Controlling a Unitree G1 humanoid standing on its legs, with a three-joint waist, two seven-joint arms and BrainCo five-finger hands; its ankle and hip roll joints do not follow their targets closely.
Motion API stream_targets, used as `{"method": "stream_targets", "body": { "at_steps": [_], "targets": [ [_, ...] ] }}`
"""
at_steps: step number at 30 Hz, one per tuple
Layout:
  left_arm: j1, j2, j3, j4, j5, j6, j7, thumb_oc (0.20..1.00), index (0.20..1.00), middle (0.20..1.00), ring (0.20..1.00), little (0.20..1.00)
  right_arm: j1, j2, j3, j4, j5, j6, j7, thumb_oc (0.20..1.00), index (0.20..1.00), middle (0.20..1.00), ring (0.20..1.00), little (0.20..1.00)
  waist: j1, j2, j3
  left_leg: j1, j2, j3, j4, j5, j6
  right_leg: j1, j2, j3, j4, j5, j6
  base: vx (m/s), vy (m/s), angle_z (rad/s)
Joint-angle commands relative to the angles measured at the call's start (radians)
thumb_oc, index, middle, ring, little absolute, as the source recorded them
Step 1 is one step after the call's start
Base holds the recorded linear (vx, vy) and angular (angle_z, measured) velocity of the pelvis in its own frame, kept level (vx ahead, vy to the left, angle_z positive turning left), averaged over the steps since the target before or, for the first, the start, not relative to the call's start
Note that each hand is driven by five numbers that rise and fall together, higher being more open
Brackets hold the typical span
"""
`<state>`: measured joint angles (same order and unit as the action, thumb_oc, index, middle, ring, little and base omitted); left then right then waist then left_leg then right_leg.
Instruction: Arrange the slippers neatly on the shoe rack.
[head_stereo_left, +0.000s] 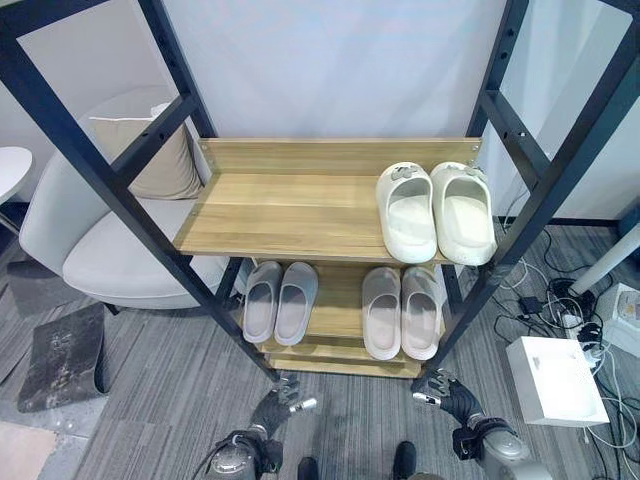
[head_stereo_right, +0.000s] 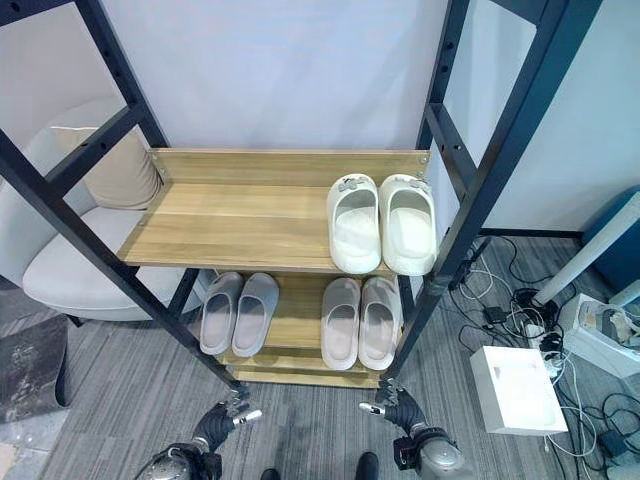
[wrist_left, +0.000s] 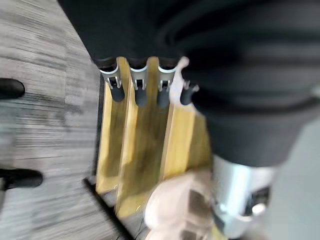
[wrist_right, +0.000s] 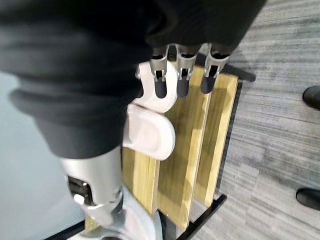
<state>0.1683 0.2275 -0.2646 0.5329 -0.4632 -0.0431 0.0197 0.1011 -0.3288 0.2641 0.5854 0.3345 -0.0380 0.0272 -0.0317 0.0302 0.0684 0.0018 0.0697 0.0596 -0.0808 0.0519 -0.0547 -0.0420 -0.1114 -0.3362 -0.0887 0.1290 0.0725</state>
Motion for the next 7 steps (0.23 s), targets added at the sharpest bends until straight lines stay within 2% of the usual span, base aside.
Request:
{"method": "stream_targets", "body": {
  "at_steps": [1,7],
  "targets": [
    [-0.083,0.026,0.021,-0.008,-0.037,-0.07,0.041,1.0,1.0,1.0,1.0,1.0,-0.066,0.024,0.003,-0.005,0.007,-0.05,-0.033,1.0,1.0,1.0,1.0,1.0,0.01,-0.045,0.022,-0.001,-0.035,-0.028,0.004,-0.029,-0.005,0.062,-0.014,-0.044,0.001,-0.095,0.074,0.0,0.0,0.0],
    [-0.085,0.009,0.06,0.039,-0.05,-0.079,0.078,1.0,1.0,1.0,1.0,1.0,-0.068,0.029,-0.016,0.004,0.023,-0.053,-0.054,1.0,1.0,1.0,1.0,1.0,0.01,-0.046,0.017,0.003,-0.036,-0.027,0.005,-0.033,-0.003,0.067,-0.014,-0.043,0.001,-0.099,0.073,0.0,0.002,0.01]
  ]
}}
